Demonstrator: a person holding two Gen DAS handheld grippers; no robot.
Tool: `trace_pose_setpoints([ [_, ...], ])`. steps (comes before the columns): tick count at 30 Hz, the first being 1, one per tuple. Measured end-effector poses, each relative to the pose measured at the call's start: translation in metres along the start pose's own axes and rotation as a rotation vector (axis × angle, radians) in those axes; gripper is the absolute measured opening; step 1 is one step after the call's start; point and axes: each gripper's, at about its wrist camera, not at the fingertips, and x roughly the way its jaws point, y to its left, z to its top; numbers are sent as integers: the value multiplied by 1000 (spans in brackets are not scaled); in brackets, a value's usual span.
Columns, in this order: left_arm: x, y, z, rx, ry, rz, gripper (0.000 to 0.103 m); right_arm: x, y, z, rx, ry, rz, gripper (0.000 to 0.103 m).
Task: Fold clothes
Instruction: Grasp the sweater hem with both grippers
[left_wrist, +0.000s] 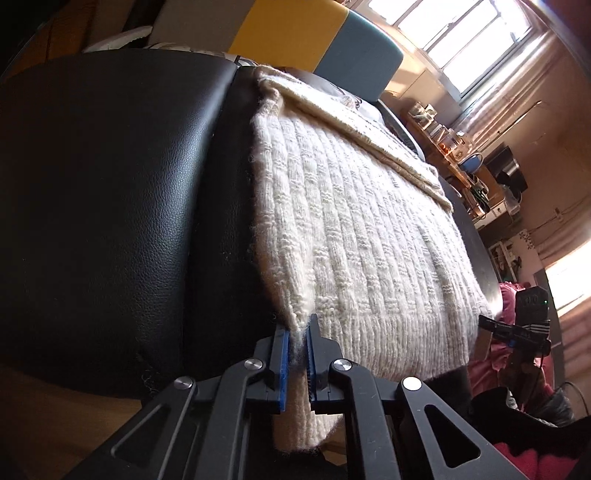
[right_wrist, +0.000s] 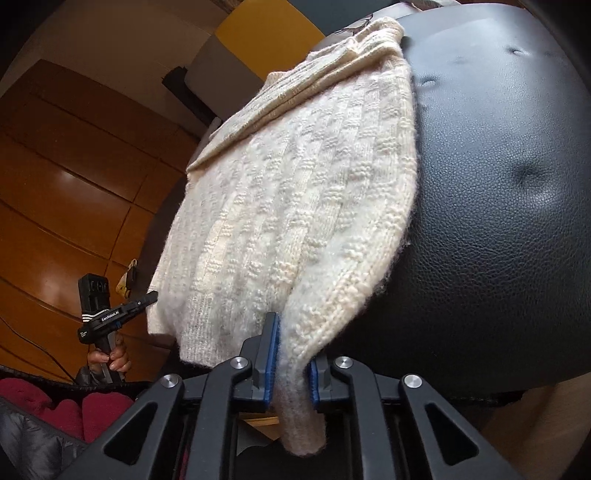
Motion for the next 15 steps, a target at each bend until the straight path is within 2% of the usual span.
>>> trace_pose_setpoints([
  [4, 2, -1, -1, -9, 5, -3, 9, -3, 5, 0, 38, 9, -44, 17],
  [6, 2, -1, -2, -13, 7, -5, 9, 1, 4, 2, 95, 35, -25, 17],
  [12, 4, -1, -3, -31, 14, -12, 9, 6, 9, 9, 88, 118, -72, 17],
  [13, 3, 1, -3, -37, 14, -17, 9, 5, 12, 8, 76, 104, -92, 15],
  [14, 3, 1, -4, -38, 13, -16, 10, 5, 12, 6, 97, 91, -137, 5],
  [15, 3, 0, -4, -36, 12, -13, 9, 4, 18, 3, 84, 75, -169, 5],
])
